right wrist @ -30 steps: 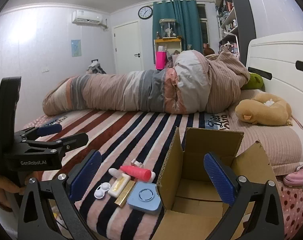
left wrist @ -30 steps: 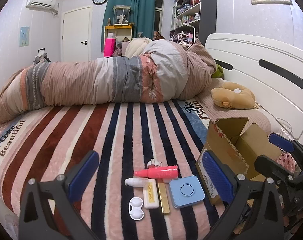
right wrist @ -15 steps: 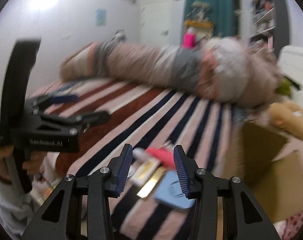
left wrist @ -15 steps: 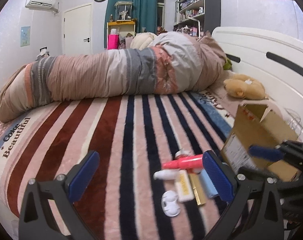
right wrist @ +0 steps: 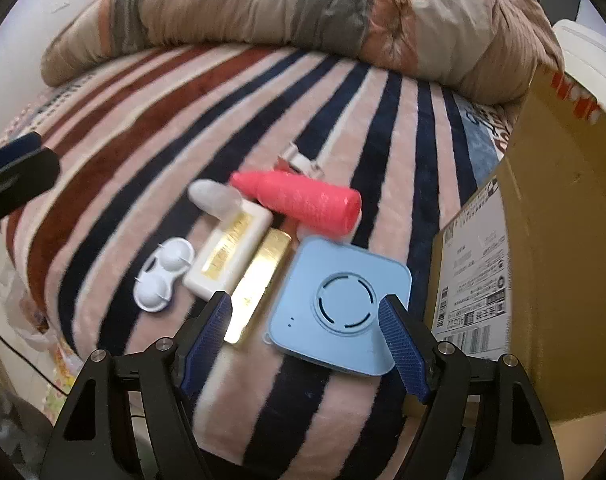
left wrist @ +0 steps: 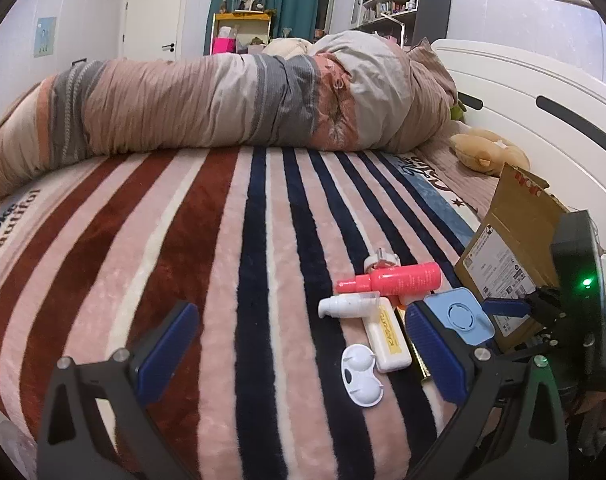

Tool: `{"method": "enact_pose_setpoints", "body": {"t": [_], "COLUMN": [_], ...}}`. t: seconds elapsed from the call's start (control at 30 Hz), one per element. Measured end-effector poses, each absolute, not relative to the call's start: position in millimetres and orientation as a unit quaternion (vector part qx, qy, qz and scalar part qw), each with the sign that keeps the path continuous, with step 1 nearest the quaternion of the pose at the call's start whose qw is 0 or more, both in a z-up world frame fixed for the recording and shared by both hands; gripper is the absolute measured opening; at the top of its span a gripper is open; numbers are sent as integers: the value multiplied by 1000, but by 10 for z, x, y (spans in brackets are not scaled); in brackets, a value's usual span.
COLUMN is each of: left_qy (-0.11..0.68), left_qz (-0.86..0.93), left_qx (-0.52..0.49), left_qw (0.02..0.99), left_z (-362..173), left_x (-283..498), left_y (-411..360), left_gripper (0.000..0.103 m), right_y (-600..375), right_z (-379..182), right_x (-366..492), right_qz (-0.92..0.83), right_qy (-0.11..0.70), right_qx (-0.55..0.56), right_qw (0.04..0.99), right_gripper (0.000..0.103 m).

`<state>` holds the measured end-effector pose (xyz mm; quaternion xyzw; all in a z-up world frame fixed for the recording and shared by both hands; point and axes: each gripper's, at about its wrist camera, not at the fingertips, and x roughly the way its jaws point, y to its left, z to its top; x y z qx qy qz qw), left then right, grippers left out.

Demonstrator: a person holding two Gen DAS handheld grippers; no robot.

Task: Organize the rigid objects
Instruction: 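Reach down and grasp the blue square case with the right gripper, then carry the blue case into the cardboard box and open the right gripper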

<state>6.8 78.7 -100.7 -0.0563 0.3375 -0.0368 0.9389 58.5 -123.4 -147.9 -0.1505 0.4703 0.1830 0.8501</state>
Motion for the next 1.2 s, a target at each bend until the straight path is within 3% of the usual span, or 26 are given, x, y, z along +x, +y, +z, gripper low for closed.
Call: {"method": "enact_pose_setpoints", "body": {"t": [0.27, 0.43, 0.57, 0.63, 0.67, 0.87, 1.2], "left_qy": [340, 341, 349, 352, 353, 355, 352], "left_qz": [-41, -43, -40, -45, -49, -74, -244], "left_qx": [-62, -64, -65, -67, -69, -63, -101], "left_qw": [938, 937, 934, 932, 932, 930, 898], "left_z": [-1018, -1017, -1038, -1055, -1062, -1092, -736], "left_x": [83, 74, 94, 94, 90, 114, 404], "left_y": [791, 804, 820, 835, 838, 816, 603], "left_gripper": [102, 102, 102, 102, 102, 102, 102], "right_y": [-1587, -1484, -1333, -1323, -1335, -1331, -1183], "right_z": [-1645, -1705, -1777, -1793, -1783, -1730, -1008], "right_x": [784, 910, 1031, 1072, 1073, 924, 466], "right_qz": [156, 177, 173, 177, 176, 175, 278], "right_qy": [507, 521, 526, 527, 525, 508, 378], "right_qx": [-71, -67, -92, -91, -93, -144, -155], "right_qw": [845, 832, 827, 826, 828, 831, 869], "right_gripper": [75, 89, 94, 92, 81, 81, 81]}}
